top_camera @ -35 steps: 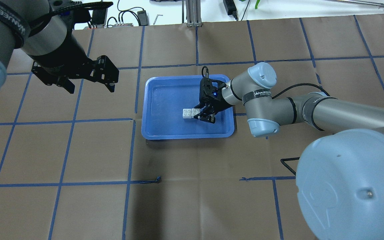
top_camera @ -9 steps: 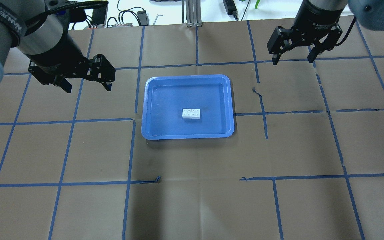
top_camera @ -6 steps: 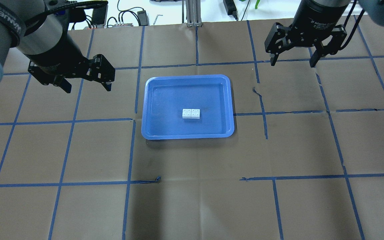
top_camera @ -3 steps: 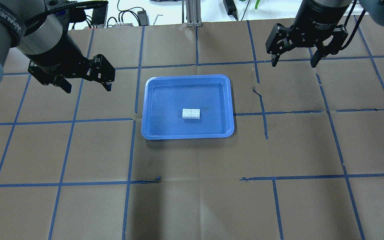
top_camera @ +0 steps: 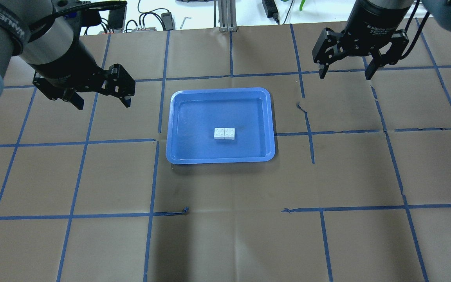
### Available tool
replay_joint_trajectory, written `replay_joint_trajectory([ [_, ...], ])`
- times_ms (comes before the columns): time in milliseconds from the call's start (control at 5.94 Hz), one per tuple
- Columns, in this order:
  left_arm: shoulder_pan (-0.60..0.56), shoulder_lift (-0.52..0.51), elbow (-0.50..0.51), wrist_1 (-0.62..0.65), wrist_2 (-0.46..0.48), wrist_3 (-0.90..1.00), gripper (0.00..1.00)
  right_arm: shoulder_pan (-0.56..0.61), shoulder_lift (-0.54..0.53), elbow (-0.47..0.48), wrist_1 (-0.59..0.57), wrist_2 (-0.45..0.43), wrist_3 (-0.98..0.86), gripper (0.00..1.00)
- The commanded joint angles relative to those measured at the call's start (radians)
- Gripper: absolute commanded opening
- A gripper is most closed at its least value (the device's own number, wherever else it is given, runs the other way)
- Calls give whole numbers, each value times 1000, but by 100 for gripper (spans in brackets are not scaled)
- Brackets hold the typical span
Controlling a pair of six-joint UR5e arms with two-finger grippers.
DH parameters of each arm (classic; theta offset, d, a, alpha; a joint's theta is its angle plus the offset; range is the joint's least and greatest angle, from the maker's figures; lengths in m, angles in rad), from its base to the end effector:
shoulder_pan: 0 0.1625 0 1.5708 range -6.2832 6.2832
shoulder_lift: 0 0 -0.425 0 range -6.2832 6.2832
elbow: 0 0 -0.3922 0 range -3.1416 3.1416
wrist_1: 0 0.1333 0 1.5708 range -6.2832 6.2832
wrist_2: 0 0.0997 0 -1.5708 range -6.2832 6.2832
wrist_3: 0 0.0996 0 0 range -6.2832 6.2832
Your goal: Assemble white blocks and place on blue tray
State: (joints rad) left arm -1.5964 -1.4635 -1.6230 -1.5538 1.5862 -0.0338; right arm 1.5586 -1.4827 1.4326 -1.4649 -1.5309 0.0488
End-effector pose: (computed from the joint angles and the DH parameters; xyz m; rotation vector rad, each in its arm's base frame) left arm -0.1433 -0.4492 0.5145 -0.0137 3.1263 -0.1134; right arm 0.1309 -0.5247 0.5006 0.0963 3.1000 0.0877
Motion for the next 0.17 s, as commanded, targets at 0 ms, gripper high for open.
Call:
replay_joint_trajectory([
  [0, 1, 0, 0, 0, 0, 0, 100, 0, 1, 2, 0, 0, 0, 100],
])
